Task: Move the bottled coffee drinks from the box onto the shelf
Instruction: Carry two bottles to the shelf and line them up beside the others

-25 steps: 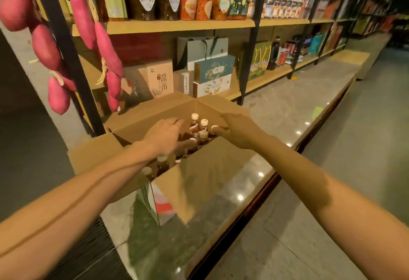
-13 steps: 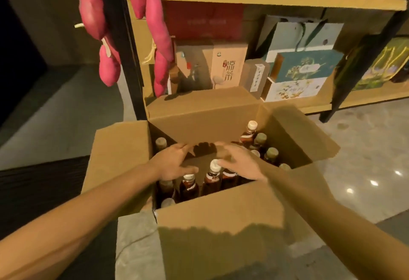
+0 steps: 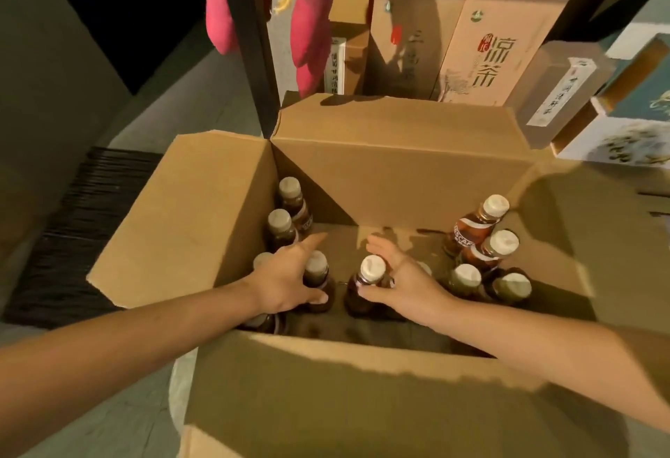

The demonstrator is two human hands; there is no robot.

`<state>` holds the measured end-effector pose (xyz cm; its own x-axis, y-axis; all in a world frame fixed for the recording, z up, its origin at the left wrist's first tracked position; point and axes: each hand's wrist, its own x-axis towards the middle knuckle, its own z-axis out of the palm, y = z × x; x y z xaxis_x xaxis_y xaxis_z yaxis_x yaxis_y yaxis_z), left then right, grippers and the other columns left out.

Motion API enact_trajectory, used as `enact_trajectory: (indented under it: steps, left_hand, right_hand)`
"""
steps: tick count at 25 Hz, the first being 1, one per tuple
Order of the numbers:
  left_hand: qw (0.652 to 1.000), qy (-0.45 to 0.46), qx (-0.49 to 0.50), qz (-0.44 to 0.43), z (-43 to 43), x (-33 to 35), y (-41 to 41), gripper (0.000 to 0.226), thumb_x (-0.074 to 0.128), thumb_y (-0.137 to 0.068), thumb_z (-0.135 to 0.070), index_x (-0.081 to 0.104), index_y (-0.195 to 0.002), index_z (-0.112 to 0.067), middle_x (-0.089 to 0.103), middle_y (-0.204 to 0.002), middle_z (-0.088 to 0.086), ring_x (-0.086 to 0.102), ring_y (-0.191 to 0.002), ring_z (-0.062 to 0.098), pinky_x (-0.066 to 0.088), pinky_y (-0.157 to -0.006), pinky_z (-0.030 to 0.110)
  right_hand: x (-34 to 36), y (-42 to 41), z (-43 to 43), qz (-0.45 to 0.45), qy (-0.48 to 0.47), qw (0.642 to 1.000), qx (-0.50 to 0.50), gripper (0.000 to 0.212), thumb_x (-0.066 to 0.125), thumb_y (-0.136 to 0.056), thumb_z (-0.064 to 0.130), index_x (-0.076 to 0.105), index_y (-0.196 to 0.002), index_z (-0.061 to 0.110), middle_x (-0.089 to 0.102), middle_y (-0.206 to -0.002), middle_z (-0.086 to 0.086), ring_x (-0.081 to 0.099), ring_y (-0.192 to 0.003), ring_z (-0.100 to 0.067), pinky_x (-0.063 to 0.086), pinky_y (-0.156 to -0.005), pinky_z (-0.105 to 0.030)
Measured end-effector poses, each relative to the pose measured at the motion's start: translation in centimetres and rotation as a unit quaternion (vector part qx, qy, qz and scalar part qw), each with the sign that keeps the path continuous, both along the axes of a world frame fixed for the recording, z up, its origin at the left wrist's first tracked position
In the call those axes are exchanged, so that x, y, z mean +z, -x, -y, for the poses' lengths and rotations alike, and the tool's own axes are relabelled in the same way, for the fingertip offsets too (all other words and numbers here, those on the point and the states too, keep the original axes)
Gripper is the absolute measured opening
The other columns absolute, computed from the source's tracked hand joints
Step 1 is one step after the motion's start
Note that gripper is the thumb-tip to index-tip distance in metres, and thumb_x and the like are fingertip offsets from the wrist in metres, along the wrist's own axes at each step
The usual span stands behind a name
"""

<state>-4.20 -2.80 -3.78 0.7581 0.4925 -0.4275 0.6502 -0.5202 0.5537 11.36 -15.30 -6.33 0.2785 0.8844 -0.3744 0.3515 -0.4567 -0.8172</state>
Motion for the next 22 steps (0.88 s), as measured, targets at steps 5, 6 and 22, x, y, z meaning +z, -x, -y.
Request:
enact_trajectory:
  steps: [5, 6, 22]
  left_hand:
    - [0.995, 0.026, 0.091, -0.005, -0.3, -1.7, -0.6, 0.075, 0.072, -0.08, -0.018, 0.031, -0.142, -0.021, 0.044, -0.142, 0.002, 0.04, -0.133, 0.02, 0.035, -0.104, 0.026]
    - [0.993, 0.042, 0.109, 0.005, -0.3, -2.0, -0.7, 0.068, 0.072, -0.08, -0.016, 0.037, -0.138, -0.021, 0.047, -0.138, 0.002, 0.042, -0.13, 0.02, 0.036, -0.101, 0.025]
    - [0.972, 0.15, 0.179, 0.03, 0.0, -4.4, -1.4, 0.045, 0.074, -0.077, -0.016, 0.059, -0.119, -0.01, 0.064, -0.115, 0.005, 0.057, -0.114, 0.02, 0.042, -0.104, 0.039]
  right_hand:
    - [-1.9, -0.3, -0.3, 0.012, 0.003, 0.998, 0.06, 0.077, 0.067, -0.084, 0.012, 0.02, -0.146, 0.019, 0.038, -0.145, 0.004, 0.034, -0.131, -0.007, 0.021, -0.095, -0.008]
    - [-2.2, -0.4, -0.3, 0.017, -0.002, 0.998, 0.057, 0.075, 0.068, -0.084, 0.012, 0.024, -0.144, 0.019, 0.041, -0.144, 0.003, 0.036, -0.131, -0.008, 0.023, -0.097, -0.011]
    - [-4.0, -0.6, -0.8, 0.011, -0.052, 0.998, 0.022, 0.043, 0.071, -0.08, 0.012, 0.057, -0.12, 0.011, 0.059, -0.108, 0.007, 0.054, -0.105, -0.009, 0.041, -0.093, -0.021]
